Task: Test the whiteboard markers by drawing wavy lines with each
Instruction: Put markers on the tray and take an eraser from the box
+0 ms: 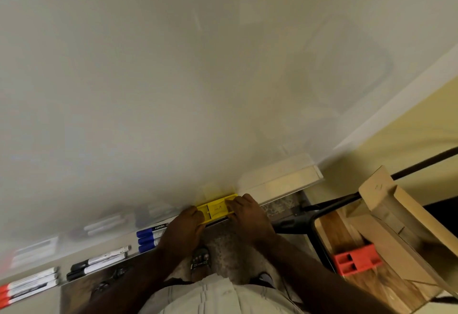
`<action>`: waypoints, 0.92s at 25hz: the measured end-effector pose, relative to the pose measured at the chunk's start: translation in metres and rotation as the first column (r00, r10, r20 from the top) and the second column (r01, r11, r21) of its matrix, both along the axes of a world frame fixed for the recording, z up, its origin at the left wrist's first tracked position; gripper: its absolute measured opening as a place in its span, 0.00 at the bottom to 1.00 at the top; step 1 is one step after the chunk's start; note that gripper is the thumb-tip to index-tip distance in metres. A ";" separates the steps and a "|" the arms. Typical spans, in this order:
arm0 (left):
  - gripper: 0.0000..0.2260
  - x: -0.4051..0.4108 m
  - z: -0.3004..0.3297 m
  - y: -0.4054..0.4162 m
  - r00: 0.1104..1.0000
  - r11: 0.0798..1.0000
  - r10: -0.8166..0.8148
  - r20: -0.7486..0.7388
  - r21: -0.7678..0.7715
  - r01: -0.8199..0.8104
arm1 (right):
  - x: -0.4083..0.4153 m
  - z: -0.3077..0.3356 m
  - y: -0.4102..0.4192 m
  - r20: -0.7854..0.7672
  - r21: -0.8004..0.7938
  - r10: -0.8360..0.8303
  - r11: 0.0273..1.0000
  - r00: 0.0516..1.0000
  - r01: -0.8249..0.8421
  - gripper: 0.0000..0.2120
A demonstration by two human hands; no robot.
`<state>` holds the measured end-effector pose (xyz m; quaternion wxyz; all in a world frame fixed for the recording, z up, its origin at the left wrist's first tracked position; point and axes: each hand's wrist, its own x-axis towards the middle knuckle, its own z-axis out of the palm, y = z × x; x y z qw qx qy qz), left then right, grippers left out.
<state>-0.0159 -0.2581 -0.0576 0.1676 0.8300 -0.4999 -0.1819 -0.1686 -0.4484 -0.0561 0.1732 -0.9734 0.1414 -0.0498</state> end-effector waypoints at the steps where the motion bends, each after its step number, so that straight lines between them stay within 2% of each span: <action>1: 0.07 -0.002 0.002 0.000 1.000 1.000 0.018 0.000 0.009 -0.018 | -0.001 0.002 -0.001 0.015 0.003 0.018 1.000 1.000 -0.018 0.16; 3: 0.07 -0.006 0.007 0.001 0.998 0.998 0.060 0.017 0.005 -0.060 | -0.008 0.009 -0.003 0.052 0.074 -0.020 0.997 0.998 0.016 0.15; 5: 0.10 -0.014 0.014 -0.002 0.997 0.998 0.059 0.045 -0.015 -0.058 | -0.024 0.017 -0.006 0.050 0.163 -0.081 0.984 0.995 0.072 0.19; 9: 0.16 -0.045 0.027 -0.022 0.997 0.996 0.037 0.074 -0.080 -0.031 | -0.079 0.025 -0.018 0.104 0.169 -0.186 0.971 0.977 0.167 0.16; 12: 0.13 -0.092 0.035 -0.055 0.999 0.985 -0.014 0.047 -0.169 0.022 | -0.139 0.030 -0.037 0.125 0.133 -0.267 0.959 0.956 0.251 0.14; 17: 0.16 -0.173 0.031 -0.111 0.978 0.968 -0.190 0.085 -0.153 0.201 | -0.237 0.033 -0.074 0.035 0.093 -0.375 0.924 0.926 0.370 0.14; 19: 0.15 -0.201 0.029 -0.131 0.970 0.959 -0.232 0.070 -0.150 0.240 | -0.271 0.036 -0.083 -0.011 0.060 -0.453 0.890 0.891 0.453 0.15; 23: 0.15 -0.252 0.030 -0.165 0.919 0.913 -0.382 0.099 -0.116 0.392 | -0.323 0.036 -0.095 -0.157 0.105 -0.562 0.808 0.812 0.580 0.22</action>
